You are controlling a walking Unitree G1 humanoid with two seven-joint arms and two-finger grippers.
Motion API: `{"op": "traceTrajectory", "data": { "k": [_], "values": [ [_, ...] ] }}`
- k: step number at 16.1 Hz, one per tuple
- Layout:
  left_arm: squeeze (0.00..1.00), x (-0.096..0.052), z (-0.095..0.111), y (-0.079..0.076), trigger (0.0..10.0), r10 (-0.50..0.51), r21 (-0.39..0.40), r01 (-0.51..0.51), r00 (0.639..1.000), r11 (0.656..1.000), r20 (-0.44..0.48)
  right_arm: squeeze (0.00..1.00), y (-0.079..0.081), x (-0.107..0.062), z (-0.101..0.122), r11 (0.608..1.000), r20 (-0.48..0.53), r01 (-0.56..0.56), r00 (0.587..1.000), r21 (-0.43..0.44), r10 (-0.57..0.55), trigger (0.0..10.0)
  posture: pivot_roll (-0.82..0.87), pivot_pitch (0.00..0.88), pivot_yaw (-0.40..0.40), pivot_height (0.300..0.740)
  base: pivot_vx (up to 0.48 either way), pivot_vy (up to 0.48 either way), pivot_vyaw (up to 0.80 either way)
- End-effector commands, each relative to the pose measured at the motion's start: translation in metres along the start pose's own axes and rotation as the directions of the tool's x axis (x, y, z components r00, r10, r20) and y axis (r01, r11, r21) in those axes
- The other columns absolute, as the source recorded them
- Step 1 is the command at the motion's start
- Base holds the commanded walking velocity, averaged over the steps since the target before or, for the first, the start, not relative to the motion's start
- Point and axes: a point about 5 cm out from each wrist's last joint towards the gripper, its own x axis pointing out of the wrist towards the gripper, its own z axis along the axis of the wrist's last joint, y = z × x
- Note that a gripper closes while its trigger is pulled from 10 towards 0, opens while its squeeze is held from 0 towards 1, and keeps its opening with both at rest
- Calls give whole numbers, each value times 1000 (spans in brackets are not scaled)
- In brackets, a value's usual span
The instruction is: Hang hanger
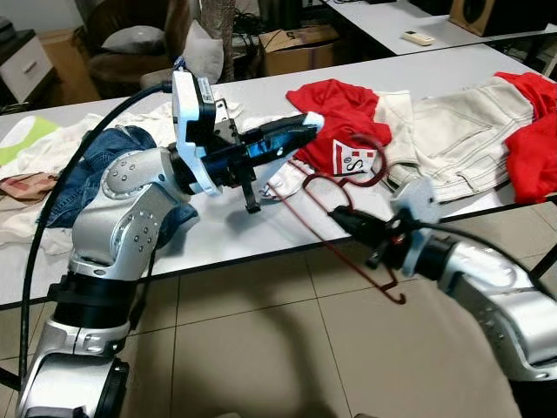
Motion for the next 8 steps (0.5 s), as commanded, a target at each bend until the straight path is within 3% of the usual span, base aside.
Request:
{"op": "traceTrajectory", "data": {
  "k": [1, 4, 5, 6, 7, 8],
  "values": [
    [0, -9, 4, 4, 0, 23, 27, -23, 999, 999, -25, 0, 3, 4, 3, 1000, 32, 20, 999, -21, -19, 10000, -135, 0, 103, 740, 0, 0, 0],
    [0, -12, 13, 17, 0, 95, 90, -94, 996, 991, 0, 0, -9, 17, 18, 991, 122, 120, 986, -52, -112, 10000, -139, 0, 110, 740, 0, 0, 0],
    [0, -16, 47, 46, 0, 294, 177, -333, 932, 926, 213, 0, -27, 20, 68, 977, 362, 215, 910, 0, -201, 10000, -144, 0, 112, 740, 0, 0, 0],
    [0, -24, 66, 59, 0, 384, 174, -456, 861, 873, 334, 0, -23, 20, 84, 989, 416, 148, 899, 2, -136, 10000, -146, 0, 109, 740, 0, 0, 0],
    [0, -30, 75, 64, 0, 411, 164, -498, 829, 852, 380, 0, -15, 22, 75, 996, 341, 73, 939, -47, -53, 10000, -146, 0, 105, 740, 0, 0, 0],
    [0, -33, 73, 65, 0, 423, 164, -505, 829, 848, 367, 0, -9, 26, 43, 988, 156, 44, 988, -146, -21, 10000, -144, 0, 103, 740, 0, 0, 0]
  ]
}}
